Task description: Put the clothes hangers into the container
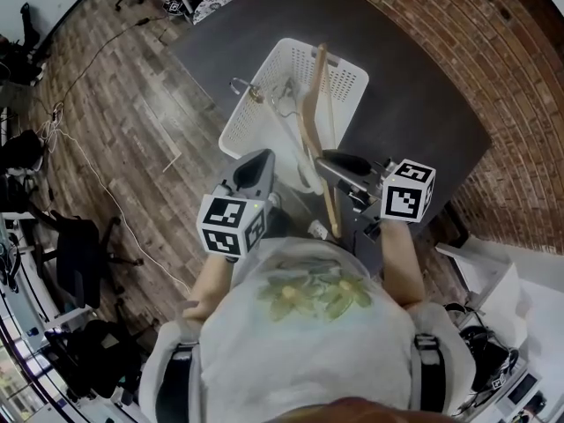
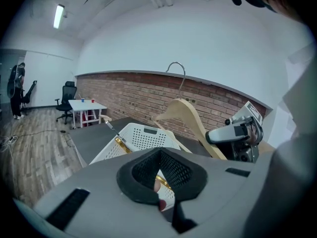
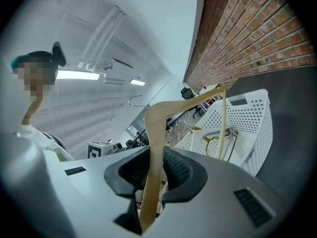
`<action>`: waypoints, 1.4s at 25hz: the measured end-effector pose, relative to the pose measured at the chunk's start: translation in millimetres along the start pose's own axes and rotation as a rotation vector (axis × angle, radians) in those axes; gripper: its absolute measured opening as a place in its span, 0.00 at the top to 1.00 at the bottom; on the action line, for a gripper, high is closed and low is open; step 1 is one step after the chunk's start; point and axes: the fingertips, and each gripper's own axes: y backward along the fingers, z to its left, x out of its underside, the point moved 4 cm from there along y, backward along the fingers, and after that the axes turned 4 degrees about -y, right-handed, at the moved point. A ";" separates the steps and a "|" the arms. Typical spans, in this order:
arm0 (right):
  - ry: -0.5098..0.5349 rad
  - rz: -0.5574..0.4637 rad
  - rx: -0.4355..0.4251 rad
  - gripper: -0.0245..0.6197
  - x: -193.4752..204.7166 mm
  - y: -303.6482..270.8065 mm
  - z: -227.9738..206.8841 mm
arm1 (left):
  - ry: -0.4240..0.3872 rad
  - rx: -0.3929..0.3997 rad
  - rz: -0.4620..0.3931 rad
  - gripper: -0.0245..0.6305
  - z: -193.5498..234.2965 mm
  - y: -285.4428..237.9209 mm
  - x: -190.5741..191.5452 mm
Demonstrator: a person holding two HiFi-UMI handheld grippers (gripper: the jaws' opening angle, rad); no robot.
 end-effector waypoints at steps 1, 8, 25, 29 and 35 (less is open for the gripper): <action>0.005 0.014 0.007 0.80 0.1 -3.4 -1.2 | 0.004 -0.003 -0.001 0.92 2.7 0.1 -0.2; -0.004 0.065 0.027 0.80 -3.4 -24.1 -10.8 | 0.025 -0.026 -0.007 0.92 22.3 -1.0 -2.8; -0.093 0.184 0.072 0.80 -5.2 -61.9 -40.9 | 0.047 -0.039 0.005 0.92 52.1 -13.9 -7.0; -0.106 0.210 0.058 0.80 -4.1 -69.5 -41.1 | 0.053 -0.037 0.009 0.92 57.9 -16.7 -6.9; -0.094 0.257 0.059 0.80 -6.1 -76.3 -39.3 | 0.059 -0.028 0.014 0.92 64.4 -22.9 -7.7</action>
